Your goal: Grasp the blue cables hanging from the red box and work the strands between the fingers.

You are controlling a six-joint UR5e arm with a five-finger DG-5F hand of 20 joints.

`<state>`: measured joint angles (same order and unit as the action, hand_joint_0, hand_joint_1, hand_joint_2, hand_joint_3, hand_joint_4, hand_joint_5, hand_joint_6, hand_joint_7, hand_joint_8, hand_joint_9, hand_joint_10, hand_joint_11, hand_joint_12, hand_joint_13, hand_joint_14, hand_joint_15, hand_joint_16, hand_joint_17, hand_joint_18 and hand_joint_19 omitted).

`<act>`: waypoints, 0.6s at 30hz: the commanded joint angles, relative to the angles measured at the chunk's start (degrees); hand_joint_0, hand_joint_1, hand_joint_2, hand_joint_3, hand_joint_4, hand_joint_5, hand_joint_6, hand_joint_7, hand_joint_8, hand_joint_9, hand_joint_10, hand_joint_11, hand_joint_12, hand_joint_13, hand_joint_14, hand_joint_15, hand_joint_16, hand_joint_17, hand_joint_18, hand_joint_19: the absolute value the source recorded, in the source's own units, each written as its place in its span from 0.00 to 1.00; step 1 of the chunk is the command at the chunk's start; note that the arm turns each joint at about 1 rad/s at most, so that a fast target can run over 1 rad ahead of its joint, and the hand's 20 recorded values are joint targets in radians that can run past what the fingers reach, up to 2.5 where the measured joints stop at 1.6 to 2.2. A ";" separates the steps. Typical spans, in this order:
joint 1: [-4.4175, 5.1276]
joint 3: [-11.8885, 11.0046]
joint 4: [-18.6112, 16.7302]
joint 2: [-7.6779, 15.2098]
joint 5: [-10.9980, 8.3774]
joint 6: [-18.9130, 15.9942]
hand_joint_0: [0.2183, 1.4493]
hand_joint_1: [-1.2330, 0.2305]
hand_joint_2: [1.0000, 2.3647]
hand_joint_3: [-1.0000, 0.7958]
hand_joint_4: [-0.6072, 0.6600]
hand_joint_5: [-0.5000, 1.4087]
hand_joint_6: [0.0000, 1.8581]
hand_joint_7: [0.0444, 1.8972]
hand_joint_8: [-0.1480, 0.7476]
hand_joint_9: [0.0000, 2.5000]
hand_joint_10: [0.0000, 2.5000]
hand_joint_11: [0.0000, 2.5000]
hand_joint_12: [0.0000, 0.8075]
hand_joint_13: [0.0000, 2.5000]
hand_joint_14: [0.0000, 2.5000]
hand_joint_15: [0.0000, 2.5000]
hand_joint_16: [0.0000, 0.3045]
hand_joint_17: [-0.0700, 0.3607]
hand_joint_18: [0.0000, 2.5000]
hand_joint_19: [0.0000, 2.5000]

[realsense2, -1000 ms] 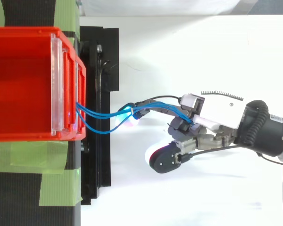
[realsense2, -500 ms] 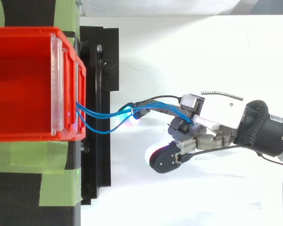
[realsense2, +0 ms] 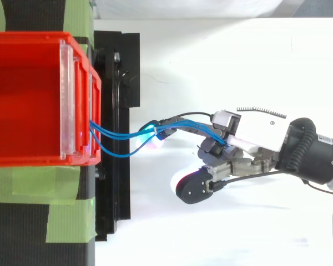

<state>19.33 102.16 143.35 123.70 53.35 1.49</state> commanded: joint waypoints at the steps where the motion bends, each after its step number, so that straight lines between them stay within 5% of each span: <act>1: -0.08 -0.03 0.00 0.05 0.00 0.00 0.41 0.48 0.00 0.00 0.74 0.28 0.01 0.42 0.75 0.72 1.00 1.00 0.72 0.76 1.00 0.73 0.65 0.51 0.93 0.27; 18: -0.08 -0.03 0.00 -0.04 0.00 0.00 0.41 0.48 0.00 0.00 0.74 0.28 0.01 0.43 0.75 0.72 1.00 1.00 0.71 0.76 1.00 0.72 0.65 0.51 0.93 0.28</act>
<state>19.33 102.15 143.35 123.70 53.35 1.49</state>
